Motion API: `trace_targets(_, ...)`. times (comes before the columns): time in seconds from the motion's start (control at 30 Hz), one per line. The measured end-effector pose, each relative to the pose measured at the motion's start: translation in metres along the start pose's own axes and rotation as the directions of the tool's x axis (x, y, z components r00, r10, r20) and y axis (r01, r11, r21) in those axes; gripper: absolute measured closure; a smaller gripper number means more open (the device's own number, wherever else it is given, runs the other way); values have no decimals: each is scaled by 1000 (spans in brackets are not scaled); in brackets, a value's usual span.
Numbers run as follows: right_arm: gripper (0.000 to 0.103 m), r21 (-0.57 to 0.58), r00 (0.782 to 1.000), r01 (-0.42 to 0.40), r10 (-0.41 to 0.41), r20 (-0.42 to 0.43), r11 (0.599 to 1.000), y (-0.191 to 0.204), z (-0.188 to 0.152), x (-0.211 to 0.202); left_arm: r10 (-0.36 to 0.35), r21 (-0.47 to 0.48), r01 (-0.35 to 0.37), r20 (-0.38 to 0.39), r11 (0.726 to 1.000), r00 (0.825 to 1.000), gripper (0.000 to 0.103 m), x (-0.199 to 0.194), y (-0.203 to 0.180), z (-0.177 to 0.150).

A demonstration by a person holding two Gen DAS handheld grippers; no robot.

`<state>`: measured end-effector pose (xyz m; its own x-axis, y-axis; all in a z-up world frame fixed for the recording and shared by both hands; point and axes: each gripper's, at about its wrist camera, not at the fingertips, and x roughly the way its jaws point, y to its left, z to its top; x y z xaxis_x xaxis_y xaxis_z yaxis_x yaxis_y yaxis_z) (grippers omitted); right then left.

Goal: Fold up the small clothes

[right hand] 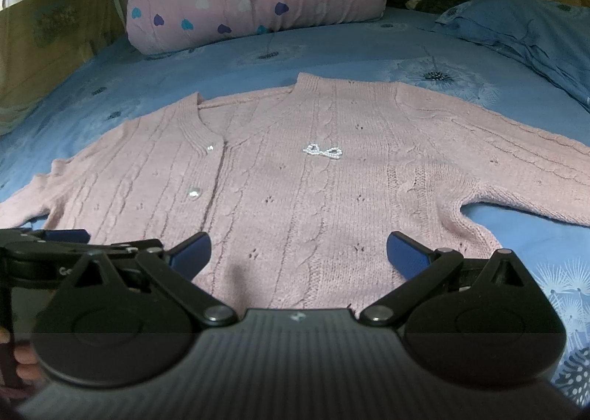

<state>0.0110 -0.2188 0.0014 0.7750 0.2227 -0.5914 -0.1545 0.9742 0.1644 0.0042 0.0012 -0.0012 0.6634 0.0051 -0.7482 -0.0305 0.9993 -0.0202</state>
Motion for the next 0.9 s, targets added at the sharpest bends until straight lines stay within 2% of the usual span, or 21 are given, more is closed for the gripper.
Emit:
trace_targets(0.6, 0, 38, 1000, 3, -3, 8, 999, -12, 3, -1, -5, -1, 5, -2, 1000, 1000, 0, -1, 3, 4)
trace_targets(0.77, 0, 137, 998, -63, 66, -13, 989, -26, 5, -2, 1, 2, -1, 16, 1000, 1000, 0, -5, 5, 8)
trace_targets(0.9, 0, 157, 999, -36, 33, 20, 987, -35, 10, -8, -7, -4, 8, 26, 1000, 1000, 0, -7, 6, 10)
